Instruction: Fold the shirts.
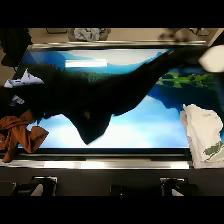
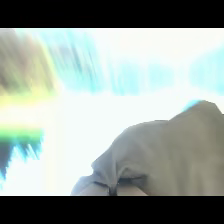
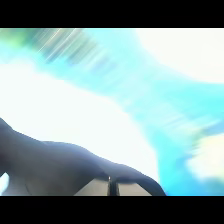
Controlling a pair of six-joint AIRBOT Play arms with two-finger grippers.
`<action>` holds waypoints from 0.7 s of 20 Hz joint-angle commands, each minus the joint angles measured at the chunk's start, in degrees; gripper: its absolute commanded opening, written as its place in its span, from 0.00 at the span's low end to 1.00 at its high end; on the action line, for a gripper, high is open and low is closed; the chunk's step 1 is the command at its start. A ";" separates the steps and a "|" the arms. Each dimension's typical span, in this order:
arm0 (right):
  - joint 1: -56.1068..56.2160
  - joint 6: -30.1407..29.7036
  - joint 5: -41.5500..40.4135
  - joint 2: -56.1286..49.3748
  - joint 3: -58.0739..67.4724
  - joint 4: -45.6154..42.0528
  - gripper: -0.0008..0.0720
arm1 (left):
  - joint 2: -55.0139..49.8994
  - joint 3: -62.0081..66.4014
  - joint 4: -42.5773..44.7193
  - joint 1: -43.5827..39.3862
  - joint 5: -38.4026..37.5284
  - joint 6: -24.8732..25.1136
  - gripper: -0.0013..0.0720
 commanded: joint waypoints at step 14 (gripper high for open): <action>-3.80 6.12 8.22 30.64 5.01 -16.09 0.06 | -2.64 38.58 -0.09 5.99 -10.10 -7.10 0.06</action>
